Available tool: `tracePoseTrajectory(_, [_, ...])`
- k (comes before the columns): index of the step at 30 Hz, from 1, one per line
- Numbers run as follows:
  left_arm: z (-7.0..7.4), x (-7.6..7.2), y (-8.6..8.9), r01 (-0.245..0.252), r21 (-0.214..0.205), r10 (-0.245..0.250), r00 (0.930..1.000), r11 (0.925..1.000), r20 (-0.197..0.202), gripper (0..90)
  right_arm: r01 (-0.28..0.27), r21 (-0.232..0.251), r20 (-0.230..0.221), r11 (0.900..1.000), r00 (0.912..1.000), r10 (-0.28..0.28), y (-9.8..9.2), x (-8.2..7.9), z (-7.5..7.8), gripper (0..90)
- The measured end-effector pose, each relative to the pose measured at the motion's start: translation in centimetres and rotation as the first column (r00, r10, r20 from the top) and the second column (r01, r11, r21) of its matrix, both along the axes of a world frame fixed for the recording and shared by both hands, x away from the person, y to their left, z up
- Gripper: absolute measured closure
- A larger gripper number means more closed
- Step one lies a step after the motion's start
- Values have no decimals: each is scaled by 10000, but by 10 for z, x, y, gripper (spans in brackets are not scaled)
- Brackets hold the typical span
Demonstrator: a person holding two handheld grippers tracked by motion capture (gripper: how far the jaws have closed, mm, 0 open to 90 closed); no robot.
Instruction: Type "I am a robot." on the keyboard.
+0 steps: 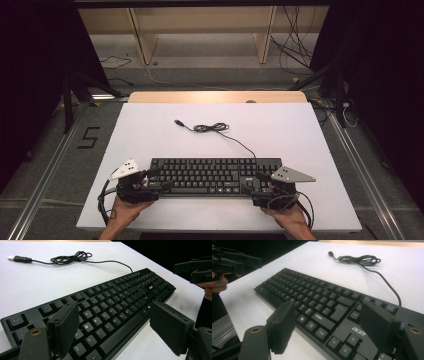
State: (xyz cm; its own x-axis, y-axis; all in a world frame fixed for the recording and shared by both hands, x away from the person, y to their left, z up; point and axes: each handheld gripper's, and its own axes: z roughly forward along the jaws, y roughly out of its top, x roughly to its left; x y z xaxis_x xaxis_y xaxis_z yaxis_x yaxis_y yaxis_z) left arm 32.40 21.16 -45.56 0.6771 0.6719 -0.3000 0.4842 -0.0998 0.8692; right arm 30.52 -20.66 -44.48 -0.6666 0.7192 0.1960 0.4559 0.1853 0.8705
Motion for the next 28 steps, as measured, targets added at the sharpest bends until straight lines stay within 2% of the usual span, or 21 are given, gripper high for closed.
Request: tracePoseTrajectory(28, [0,1,2,-74,-63,74,9999,10000,84,230,142,23,130,9999,9998,-142,-2,1,1,287])
